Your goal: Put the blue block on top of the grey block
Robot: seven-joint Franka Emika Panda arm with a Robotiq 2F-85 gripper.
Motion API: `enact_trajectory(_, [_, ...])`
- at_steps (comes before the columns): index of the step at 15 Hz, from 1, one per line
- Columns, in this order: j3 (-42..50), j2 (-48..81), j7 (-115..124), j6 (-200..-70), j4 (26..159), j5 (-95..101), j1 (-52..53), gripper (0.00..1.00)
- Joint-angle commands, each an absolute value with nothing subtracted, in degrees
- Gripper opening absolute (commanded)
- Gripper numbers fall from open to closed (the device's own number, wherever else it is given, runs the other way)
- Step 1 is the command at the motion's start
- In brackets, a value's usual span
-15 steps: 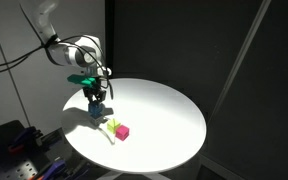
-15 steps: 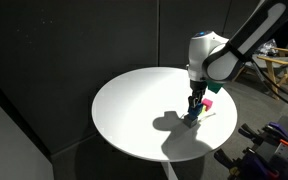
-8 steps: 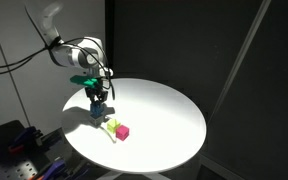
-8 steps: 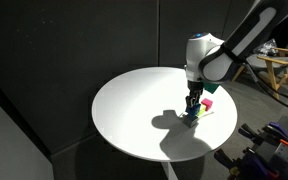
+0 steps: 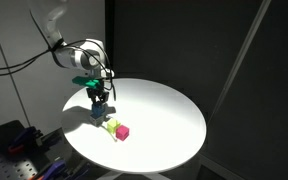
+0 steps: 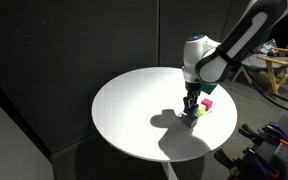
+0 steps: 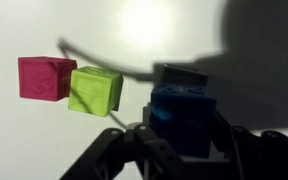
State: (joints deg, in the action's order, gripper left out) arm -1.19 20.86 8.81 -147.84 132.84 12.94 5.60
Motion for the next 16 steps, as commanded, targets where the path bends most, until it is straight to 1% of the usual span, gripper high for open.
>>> enact_trajectory(1, [-0.06,22.03,10.09,-148.34,131.82,12.91,7.03,0.31])
enact_trajectory(9, [0.21,22.64,9.79,-148.27,131.94,12.85,7.5,0.31])
enact_trajectory(10, [0.25,22.61,9.76,-148.29,131.99,12.88,7.53,0.8])
enact_trajectory(11, [0.2,22.55,9.6,-148.27,132.03,12.78,7.45,0.79])
enact_trajectory(12, [0.12,22.36,9.41,-148.25,132.16,12.63,7.33,0.81])
enact_trajectory(13, [0.06,22.04,9.28,-148.22,132.37,12.5,7.24,0.86])
enact_trajectory(14, [0.04,21.73,9.21,-148.12,132.55,12.5,7.23,0.95])
enact_trajectory(15, [-0.03,21.24,9.0,-147.94,132.82,12.41,7.13,1.0])
enact_trajectory(16, [-0.06,20.86,8.92,-147.63,132.98,12.33,7.08,1.0])
